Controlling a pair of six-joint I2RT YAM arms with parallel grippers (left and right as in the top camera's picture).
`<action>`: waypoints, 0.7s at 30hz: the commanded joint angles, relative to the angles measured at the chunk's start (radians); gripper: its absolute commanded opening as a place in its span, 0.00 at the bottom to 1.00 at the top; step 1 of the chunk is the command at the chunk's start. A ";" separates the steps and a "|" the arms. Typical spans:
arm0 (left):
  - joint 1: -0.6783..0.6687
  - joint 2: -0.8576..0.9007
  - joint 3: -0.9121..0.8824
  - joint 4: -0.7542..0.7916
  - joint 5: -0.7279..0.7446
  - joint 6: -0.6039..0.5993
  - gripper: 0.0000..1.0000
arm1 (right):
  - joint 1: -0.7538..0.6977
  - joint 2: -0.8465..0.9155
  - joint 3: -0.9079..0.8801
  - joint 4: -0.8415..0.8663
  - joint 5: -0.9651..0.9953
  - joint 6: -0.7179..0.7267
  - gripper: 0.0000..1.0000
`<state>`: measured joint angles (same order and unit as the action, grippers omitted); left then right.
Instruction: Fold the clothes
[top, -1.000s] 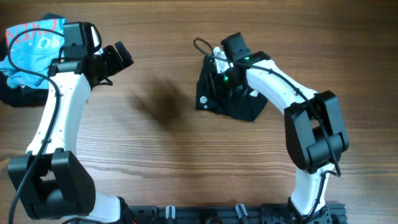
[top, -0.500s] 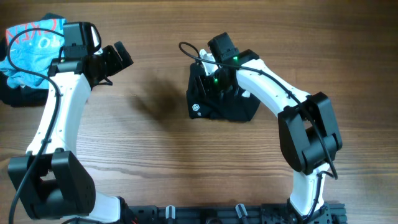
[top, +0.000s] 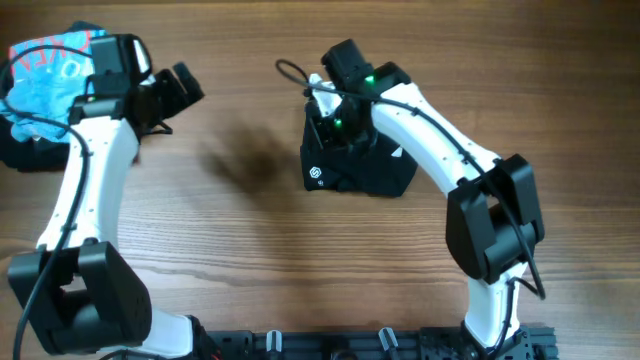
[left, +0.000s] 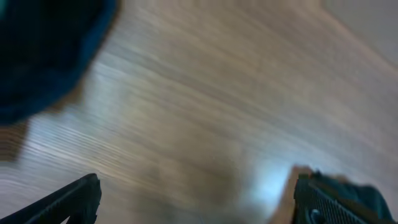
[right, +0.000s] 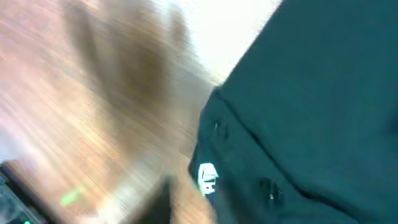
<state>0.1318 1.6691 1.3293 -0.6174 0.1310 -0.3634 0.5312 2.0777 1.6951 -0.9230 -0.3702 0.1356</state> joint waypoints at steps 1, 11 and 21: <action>0.063 0.009 0.012 0.017 -0.009 -0.038 1.00 | 0.063 0.027 0.018 0.060 0.241 0.030 0.04; 0.102 0.009 0.012 0.019 -0.009 -0.038 1.00 | 0.079 0.111 0.012 -0.005 0.270 0.048 0.05; 0.102 0.009 0.012 0.019 -0.009 -0.038 1.00 | 0.078 0.135 -0.006 -0.232 0.284 0.104 0.04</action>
<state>0.2306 1.6695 1.3293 -0.6022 0.1276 -0.3882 0.6109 2.1994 1.6951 -1.1118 -0.1253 0.1867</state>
